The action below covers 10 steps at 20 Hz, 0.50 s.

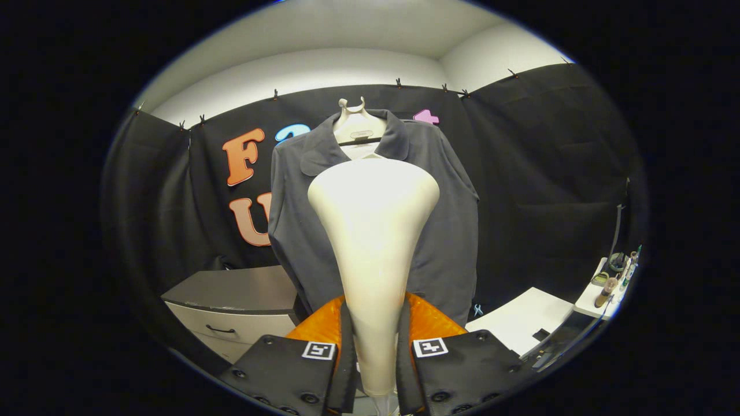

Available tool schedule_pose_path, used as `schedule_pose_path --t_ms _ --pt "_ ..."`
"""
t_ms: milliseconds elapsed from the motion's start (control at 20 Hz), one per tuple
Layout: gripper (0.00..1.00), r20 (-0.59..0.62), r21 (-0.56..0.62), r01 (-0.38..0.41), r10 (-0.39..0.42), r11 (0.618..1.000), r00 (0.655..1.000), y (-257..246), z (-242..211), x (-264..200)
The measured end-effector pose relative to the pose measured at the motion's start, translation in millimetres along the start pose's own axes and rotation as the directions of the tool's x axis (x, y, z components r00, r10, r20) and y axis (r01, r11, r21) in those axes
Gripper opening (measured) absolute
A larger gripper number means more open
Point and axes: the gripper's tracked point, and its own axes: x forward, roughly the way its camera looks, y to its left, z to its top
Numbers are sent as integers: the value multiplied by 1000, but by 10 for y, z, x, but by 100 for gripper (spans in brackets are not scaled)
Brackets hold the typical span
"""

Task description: Iron the clothes twice with a garment steamer, once on the left side and once on the right side.

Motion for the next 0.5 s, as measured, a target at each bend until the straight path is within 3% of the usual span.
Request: schedule_pose_path --t_ms 500 --pt "35 61 -7 9 -9 1000 998 165 269 -49"
